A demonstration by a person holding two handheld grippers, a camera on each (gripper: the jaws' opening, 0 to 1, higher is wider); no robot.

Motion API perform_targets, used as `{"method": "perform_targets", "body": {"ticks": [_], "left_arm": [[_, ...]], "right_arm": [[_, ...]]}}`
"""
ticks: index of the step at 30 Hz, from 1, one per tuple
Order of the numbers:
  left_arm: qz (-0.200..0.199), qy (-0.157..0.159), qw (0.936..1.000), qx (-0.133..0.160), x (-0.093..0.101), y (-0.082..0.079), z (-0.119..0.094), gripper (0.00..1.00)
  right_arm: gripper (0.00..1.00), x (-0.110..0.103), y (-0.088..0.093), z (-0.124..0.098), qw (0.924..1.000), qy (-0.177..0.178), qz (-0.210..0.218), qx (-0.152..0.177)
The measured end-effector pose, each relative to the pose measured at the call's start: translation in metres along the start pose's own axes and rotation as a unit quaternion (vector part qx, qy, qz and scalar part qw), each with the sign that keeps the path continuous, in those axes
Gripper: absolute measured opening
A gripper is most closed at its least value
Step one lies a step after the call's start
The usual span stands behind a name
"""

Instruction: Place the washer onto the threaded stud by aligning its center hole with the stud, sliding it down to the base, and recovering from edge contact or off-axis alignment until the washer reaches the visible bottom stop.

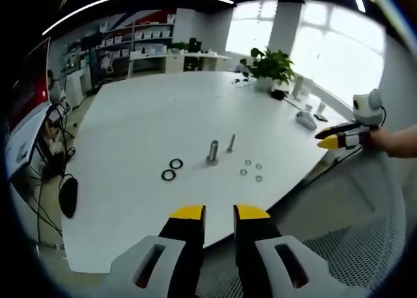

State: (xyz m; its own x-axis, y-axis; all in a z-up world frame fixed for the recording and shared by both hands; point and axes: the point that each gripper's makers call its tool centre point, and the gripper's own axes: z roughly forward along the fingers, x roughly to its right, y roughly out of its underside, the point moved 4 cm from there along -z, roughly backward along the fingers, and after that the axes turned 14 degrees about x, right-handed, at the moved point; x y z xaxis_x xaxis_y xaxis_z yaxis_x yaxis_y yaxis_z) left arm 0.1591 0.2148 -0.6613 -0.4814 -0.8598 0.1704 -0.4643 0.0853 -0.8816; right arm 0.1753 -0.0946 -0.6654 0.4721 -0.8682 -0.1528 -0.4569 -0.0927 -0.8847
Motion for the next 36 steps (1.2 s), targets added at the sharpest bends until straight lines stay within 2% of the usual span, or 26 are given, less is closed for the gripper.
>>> {"method": "perform_targets", "body": {"ticks": [7,12,14,16,18,20,22,25,28,31,36], "left_arm": [[-0.009,-0.016,0.9998,-0.005,-0.005,0.002,0.000,0.16],[-0.013,-0.026,0.9994,-0.019,-0.007,0.006,-0.001,0.17],[-0.011,-0.027,0.9992,-0.028,-0.008,0.009,-0.001,0.17],[0.003,-0.027,0.9995,-0.016,-0.008,0.005,-0.002,0.16],[-0.007,-0.031,0.9994,-0.014,-0.009,0.005,-0.002,0.17],[-0.013,-0.036,0.9989,-0.027,-0.010,0.009,-0.001,0.18],[-0.001,-0.049,0.9973,-0.054,-0.014,0.016,-0.003,0.20],[-0.005,-0.053,0.9969,-0.059,-0.015,0.018,-0.002,0.22],[-0.009,-0.060,0.9959,-0.066,-0.016,0.020,-0.003,0.22],[-0.012,-0.065,0.9953,-0.072,-0.018,0.021,-0.004,0.22],[-0.014,-0.064,0.9941,-0.086,-0.018,0.026,-0.004,0.22]], "right_arm": [[0.31,0.000,-0.002,0.000,1.0000,-0.001,0.004,0.009],[0.31,-0.005,-0.009,-0.001,0.9992,-0.016,0.015,0.035],[0.31,-0.006,-0.009,-0.001,0.9991,-0.017,0.016,0.035],[0.31,-0.005,-0.005,-0.001,0.9993,-0.012,0.020,0.028],[0.31,-0.006,-0.003,0.000,0.9992,-0.018,0.028,0.021],[0.31,-0.008,-0.006,0.000,0.9989,-0.025,0.026,0.030],[0.31,-0.011,-0.006,0.000,0.9985,-0.034,0.027,0.034],[0.31,-0.016,-0.006,0.000,0.9975,-0.056,0.026,0.034],[0.31,-0.022,-0.010,-0.001,0.9958,-0.072,0.026,0.050],[0.31,-0.022,-0.012,0.000,0.9953,-0.075,0.026,0.055],[0.31,-0.026,-0.010,0.001,0.9953,-0.083,0.022,0.044]]}}
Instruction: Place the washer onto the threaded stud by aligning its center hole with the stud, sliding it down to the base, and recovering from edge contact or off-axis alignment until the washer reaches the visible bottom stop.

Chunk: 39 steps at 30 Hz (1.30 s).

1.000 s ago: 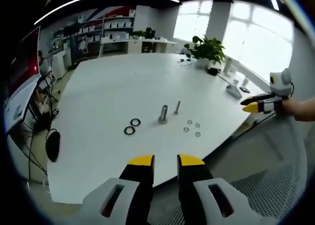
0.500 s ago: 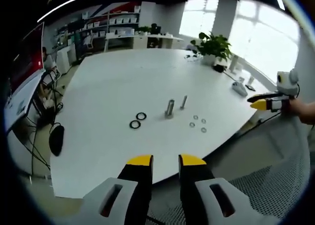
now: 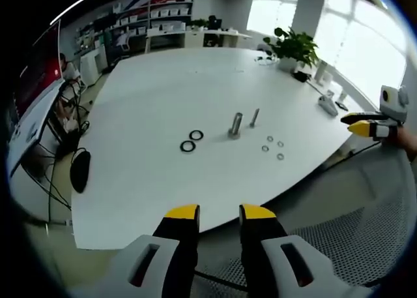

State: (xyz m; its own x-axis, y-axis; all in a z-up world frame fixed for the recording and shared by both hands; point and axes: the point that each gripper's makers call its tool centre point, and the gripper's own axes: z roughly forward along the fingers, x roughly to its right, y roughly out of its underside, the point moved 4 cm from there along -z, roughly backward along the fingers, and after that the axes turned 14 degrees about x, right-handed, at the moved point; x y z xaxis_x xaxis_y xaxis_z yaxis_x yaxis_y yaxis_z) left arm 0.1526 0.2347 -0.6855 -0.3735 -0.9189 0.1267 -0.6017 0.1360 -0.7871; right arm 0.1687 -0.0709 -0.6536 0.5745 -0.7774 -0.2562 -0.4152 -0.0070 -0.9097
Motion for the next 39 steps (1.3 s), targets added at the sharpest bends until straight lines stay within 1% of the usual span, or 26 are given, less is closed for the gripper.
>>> {"method": "perform_targets", "body": {"ticks": [1,2,3,4,5,11,16,20,24,26,28,31,32,34,39], "left_arm": [[0.007,-0.004,1.0000,-0.004,-0.001,0.000,0.000,0.23],[0.015,-0.010,0.9998,0.000,-0.003,-0.001,-0.001,0.26],[0.014,-0.016,0.9997,0.007,-0.005,-0.002,-0.001,0.29],[0.010,-0.018,0.9998,0.008,-0.005,-0.002,-0.001,0.30],[0.005,-0.018,0.9998,0.008,-0.006,-0.002,-0.001,0.30],[0.005,-0.014,0.9999,0.007,-0.004,-0.002,-0.001,0.29],[0.004,-0.007,0.9999,0.007,-0.002,-0.002,0.000,0.28],[0.008,-0.011,0.9999,0.009,-0.004,-0.002,-0.001,0.29],[0.007,-0.007,0.9999,0.003,-0.004,-0.001,0.000,0.29],[0.006,-0.005,1.0000,-0.003,-0.003,-0.001,0.000,0.31],[0.012,-0.006,0.9998,-0.014,-0.005,0.001,0.001,0.32],[0.010,-0.011,0.9994,-0.031,-0.011,0.002,0.003,0.32],[0.009,-0.015,0.9991,-0.038,-0.016,0.001,0.004,0.32],[0.010,-0.019,0.9989,-0.042,-0.022,-0.004,0.007,0.32],[0.017,-0.024,0.9987,-0.042,-0.029,-0.022,0.020,0.32]], "right_arm": [[0.31,0.000,0.001,0.000,1.0000,-0.002,0.001,-0.002],[0.31,-0.001,0.001,0.000,1.0000,-0.005,0.002,-0.003],[0.31,-0.001,0.001,0.000,1.0000,-0.007,0.001,-0.003],[0.31,-0.002,0.001,0.000,1.0000,-0.008,0.000,-0.003],[0.31,-0.002,0.001,0.000,1.0000,-0.009,-0.002,-0.002],[0.31,-0.001,0.001,0.001,1.0000,-0.005,-0.006,-0.002],[0.31,-0.001,0.003,0.001,0.9999,-0.005,-0.007,-0.012],[0.31,-0.001,0.004,0.001,0.9999,-0.006,-0.008,-0.014],[0.31,-0.002,0.005,0.001,0.9998,-0.006,-0.006,-0.020],[0.31,-0.002,0.005,0.001,0.9997,-0.007,-0.006,-0.022],[0.31,-0.001,0.005,0.000,0.9998,-0.007,-0.005,-0.020],[0.31,-0.002,0.005,0.000,0.9998,-0.008,-0.004,-0.020],[0.31,-0.001,0.005,0.000,0.9998,-0.008,-0.004,-0.020],[0.31,-0.001,0.005,0.000,0.9998,-0.007,-0.002,-0.019],[0.31,0.000,0.004,0.000,0.9998,-0.005,0.002,-0.018]]}}
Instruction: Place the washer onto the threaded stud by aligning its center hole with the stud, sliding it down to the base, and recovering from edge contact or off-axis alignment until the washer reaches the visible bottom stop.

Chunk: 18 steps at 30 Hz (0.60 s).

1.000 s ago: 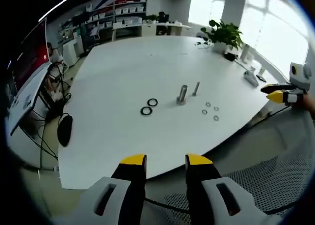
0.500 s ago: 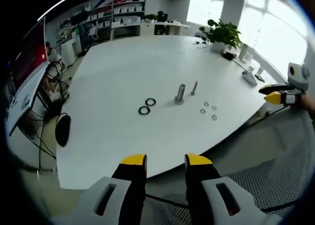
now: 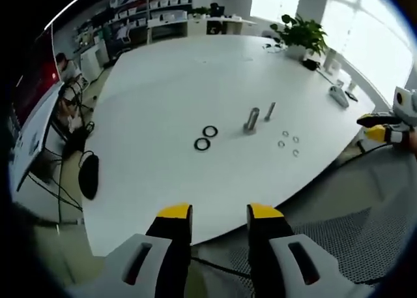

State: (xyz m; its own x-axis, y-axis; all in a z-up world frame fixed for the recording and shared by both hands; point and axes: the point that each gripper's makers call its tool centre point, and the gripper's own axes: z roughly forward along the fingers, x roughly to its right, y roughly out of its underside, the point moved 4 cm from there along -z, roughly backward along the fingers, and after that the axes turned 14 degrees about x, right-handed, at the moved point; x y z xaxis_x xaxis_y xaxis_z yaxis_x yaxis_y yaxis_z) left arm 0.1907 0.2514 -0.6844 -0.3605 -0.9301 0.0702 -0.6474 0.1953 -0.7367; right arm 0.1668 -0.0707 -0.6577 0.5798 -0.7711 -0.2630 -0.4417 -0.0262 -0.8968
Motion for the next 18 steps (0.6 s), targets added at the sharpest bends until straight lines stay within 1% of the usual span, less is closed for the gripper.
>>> {"method": "perform_targets", "body": {"ticks": [3,5,9,11,13,16,18], "left_arm": [[-0.006,0.000,1.0000,-0.002,-0.004,-0.007,0.013,0.32],[-0.012,0.004,0.9999,-0.009,-0.004,-0.009,0.023,0.32],[0.008,-0.001,0.9996,-0.026,-0.007,-0.015,0.048,0.32],[0.005,0.000,0.9996,-0.029,-0.008,-0.017,0.061,0.33],[0.001,0.003,0.9993,-0.037,-0.007,-0.018,0.074,0.33],[0.011,0.009,0.9986,-0.051,-0.009,-0.019,0.091,0.33],[0.015,0.015,0.9976,-0.066,-0.010,-0.017,0.101,0.33]], "right_arm": [[0.31,0.000,0.000,0.000,1.0000,0.000,0.000,0.001],[0.31,0.000,-0.001,0.000,1.0000,-0.001,0.003,0.002],[0.31,-0.001,0.000,0.000,1.0000,-0.004,0.002,-0.001],[0.31,-0.001,0.000,0.000,1.0000,-0.004,0.003,-0.002],[0.31,-0.001,0.000,0.000,1.0000,-0.003,0.002,-0.002],[0.31,0.000,0.000,0.000,1.0000,-0.002,0.002,-0.002],[0.31,0.000,0.000,0.000,1.0000,-0.001,0.002,-0.001]]}}
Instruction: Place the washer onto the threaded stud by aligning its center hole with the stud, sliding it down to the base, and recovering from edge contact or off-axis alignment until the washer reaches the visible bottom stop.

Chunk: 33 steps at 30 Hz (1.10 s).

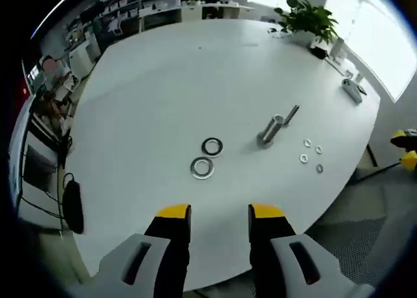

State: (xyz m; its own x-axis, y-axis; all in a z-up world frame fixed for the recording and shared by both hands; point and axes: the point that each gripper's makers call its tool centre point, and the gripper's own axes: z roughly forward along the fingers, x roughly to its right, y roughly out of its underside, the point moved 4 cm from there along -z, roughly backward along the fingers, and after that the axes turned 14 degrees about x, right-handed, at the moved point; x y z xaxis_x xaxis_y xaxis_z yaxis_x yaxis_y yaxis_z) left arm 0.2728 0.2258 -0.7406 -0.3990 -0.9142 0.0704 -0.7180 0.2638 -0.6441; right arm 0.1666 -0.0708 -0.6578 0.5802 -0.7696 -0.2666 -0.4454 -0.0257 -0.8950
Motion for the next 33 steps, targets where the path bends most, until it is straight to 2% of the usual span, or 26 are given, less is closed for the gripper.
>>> {"method": "perform_targets", "body": {"ticks": [1,10,16,21,27,33], "left_arm": [[0.005,0.003,0.9999,-0.011,-0.002,0.000,0.005,0.33],[0.015,0.006,0.9988,-0.047,-0.012,-0.006,0.030,0.34],[0.032,0.011,0.9976,-0.061,-0.018,-0.007,0.045,0.35],[0.038,0.011,0.9954,-0.088,-0.025,0.000,0.056,0.35],[0.032,0.011,0.9959,-0.084,-0.027,-0.009,0.068,0.35],[0.041,0.014,0.9949,-0.091,-0.024,-0.009,0.078,0.34]], "right_arm": [[0.31,0.000,0.000,0.000,1.0000,0.000,0.000,0.000],[0.30,0.001,0.001,0.000,1.0000,0.003,-0.002,-0.003],[0.30,0.002,0.001,0.000,1.0000,0.006,-0.002,-0.003],[0.30,0.004,0.002,0.000,0.9999,0.009,-0.003,-0.005],[0.29,0.005,0.002,0.000,0.9999,0.011,-0.006,-0.008],[0.29,0.006,0.002,-0.001,0.9998,0.013,-0.007,-0.009]]}}
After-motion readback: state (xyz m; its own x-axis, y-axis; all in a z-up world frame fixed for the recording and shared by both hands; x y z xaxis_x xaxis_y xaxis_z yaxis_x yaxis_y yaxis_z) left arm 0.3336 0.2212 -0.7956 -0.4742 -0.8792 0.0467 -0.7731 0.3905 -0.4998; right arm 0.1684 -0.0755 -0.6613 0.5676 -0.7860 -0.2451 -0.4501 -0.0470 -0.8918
